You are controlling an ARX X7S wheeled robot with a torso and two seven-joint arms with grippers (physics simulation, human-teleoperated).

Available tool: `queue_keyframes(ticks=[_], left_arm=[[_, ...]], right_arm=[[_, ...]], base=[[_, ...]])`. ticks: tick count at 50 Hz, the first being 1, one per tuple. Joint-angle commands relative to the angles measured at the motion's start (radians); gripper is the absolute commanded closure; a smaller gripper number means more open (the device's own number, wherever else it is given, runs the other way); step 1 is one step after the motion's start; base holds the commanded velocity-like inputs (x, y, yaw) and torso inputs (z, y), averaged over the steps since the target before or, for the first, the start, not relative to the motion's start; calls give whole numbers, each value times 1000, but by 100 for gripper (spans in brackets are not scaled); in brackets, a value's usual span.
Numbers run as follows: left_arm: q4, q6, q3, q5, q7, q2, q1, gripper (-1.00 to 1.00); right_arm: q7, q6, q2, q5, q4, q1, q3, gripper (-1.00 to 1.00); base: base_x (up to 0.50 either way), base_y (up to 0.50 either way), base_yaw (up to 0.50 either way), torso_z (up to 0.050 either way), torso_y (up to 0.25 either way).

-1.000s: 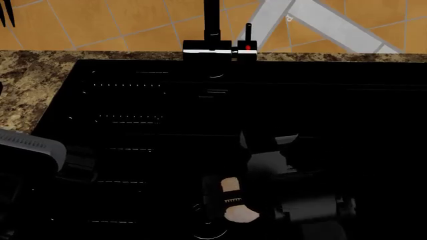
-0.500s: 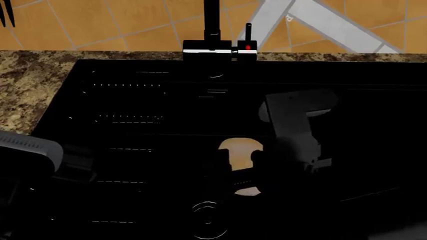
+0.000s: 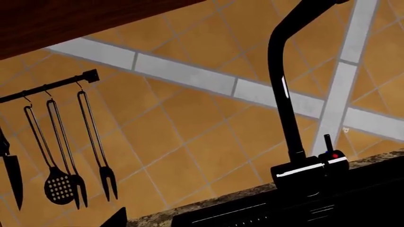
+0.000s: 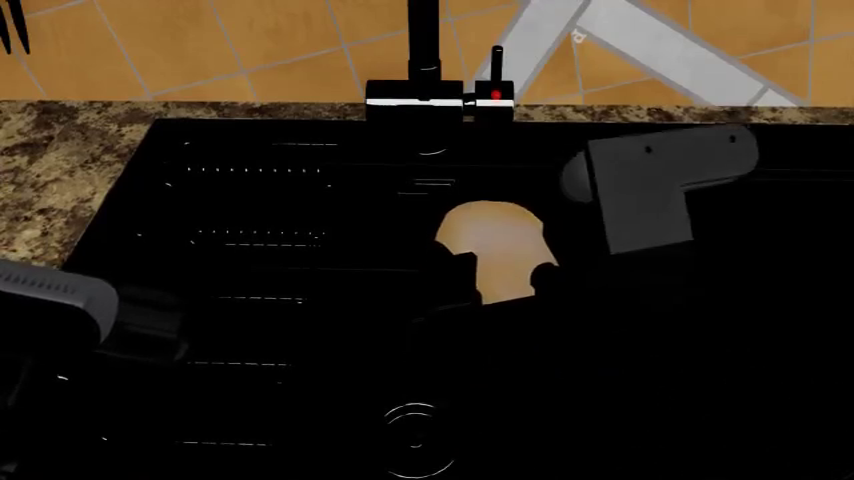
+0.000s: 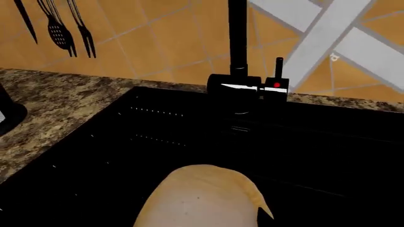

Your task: Pick the chicken breast from the sink and place it on the plate located on the counter

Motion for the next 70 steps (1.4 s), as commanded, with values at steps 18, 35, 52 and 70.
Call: queue_keyframes(ticks=[18, 35, 52, 70], left_arm=[[32, 1, -14, -21, -6, -8, 19, -100], [62, -43, -9, -28, -10, -10, -7, -100], [52, -18, 4, -28, -20, -15, 4, -100], [69, -54, 7, -37, -24, -16, -20, -100]], right_arm=[[195, -41, 51, 295, -94, 31, 59, 100], [245, -49, 58, 361, -80, 31, 70, 100], [257, -75, 82, 389, -73, 30, 48, 100], [263, -105, 104, 411, -65, 28, 30, 100]], base=[[0, 0, 0, 0, 0], [0, 0, 0, 0, 0], [0, -194, 0, 0, 1], [0, -233, 0, 0, 0]])
